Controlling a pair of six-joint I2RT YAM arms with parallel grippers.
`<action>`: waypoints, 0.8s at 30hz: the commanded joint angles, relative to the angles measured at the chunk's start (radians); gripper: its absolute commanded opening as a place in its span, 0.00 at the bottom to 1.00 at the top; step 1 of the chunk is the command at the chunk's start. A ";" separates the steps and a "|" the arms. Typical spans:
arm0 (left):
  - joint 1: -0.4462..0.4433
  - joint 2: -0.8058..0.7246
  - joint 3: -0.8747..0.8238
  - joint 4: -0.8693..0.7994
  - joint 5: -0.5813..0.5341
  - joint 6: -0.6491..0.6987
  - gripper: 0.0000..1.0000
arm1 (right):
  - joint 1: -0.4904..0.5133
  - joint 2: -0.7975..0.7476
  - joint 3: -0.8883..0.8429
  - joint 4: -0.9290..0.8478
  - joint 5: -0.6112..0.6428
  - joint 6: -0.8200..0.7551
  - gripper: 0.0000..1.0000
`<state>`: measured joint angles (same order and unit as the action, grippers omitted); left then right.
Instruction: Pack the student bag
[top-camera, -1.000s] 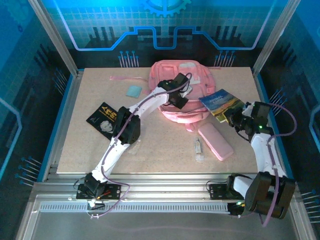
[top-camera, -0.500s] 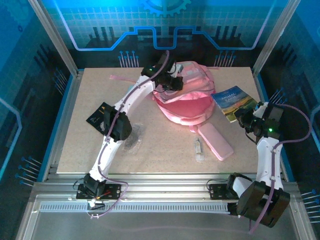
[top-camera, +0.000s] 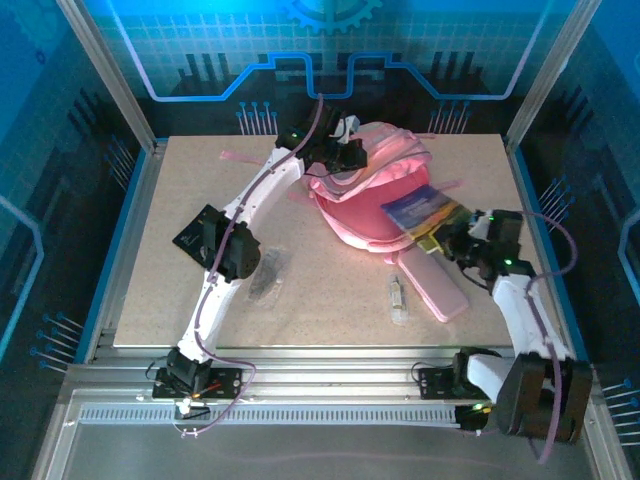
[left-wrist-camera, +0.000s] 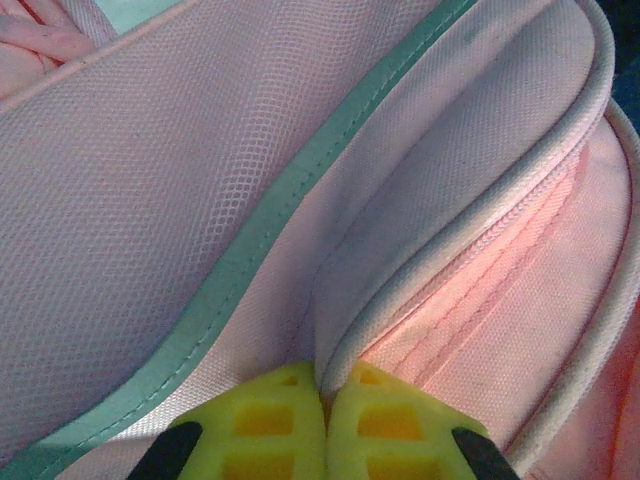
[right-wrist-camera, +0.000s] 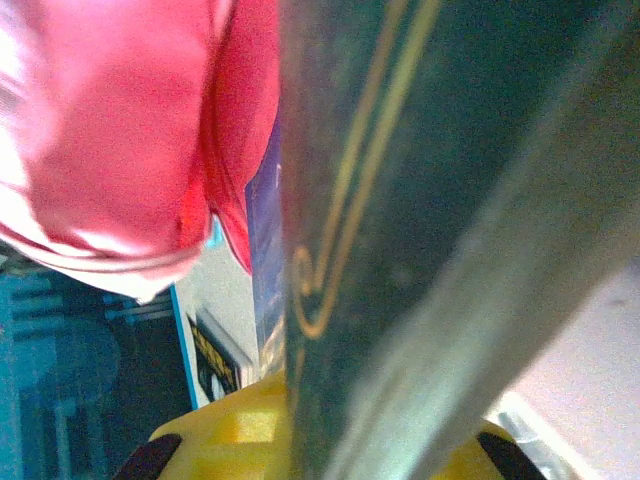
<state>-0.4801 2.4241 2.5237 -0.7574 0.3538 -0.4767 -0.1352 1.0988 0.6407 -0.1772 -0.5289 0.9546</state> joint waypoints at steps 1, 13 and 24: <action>-0.007 -0.099 0.043 0.070 0.041 -0.070 0.00 | 0.121 0.103 0.031 0.333 0.073 0.093 0.00; -0.011 -0.140 -0.037 0.095 0.059 -0.120 0.00 | 0.322 0.639 0.232 0.830 0.265 0.160 0.00; -0.002 -0.141 -0.070 0.123 0.039 -0.125 0.00 | 0.340 0.885 0.517 0.557 0.212 0.186 0.53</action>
<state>-0.4889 2.3642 2.4599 -0.7120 0.3721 -0.5529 0.1967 2.0228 1.1381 0.4534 -0.3222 1.1507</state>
